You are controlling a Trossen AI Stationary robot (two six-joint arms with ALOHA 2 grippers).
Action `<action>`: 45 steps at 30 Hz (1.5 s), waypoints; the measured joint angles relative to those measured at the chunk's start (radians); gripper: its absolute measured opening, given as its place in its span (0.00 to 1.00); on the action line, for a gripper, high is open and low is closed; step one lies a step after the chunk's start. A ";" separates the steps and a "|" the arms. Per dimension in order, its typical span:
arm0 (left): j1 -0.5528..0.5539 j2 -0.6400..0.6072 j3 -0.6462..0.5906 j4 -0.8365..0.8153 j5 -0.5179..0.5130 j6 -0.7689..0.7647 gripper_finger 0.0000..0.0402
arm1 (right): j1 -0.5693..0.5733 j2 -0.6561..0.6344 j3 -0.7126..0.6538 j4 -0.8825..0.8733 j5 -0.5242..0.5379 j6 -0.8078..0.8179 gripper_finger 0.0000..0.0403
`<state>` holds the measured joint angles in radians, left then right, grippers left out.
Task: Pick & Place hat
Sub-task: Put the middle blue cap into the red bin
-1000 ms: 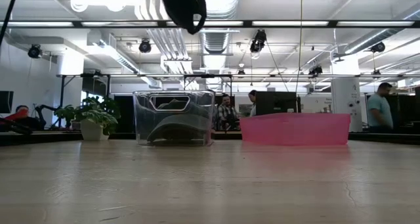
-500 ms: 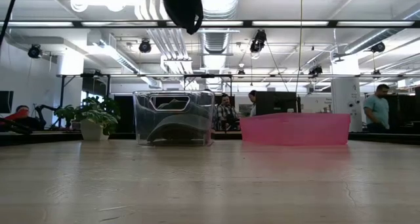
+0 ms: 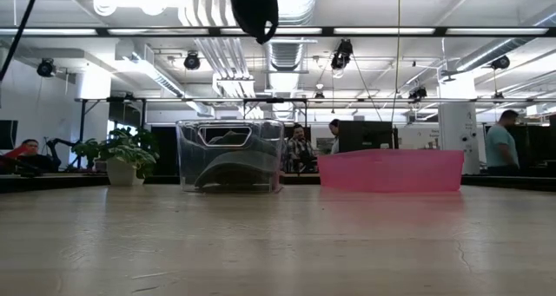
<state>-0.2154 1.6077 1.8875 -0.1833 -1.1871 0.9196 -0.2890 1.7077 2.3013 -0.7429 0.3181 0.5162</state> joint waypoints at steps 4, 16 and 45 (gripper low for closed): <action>0.085 0.000 -0.120 0.133 0.089 0.102 0.19 | -0.059 0.001 0.000 0.048 -0.036 0.033 0.03; 0.250 0.010 -0.357 0.793 0.444 0.518 0.19 | -0.204 0.003 0.000 0.133 -0.128 0.087 0.03; 0.426 0.209 -0.212 1.014 0.430 0.671 0.19 | -0.257 0.003 -0.005 0.136 -0.277 0.218 0.03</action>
<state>0.2107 1.8164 1.6752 0.8303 -0.7572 1.5906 -0.5461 1.7111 2.2967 -0.6068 0.0410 0.7338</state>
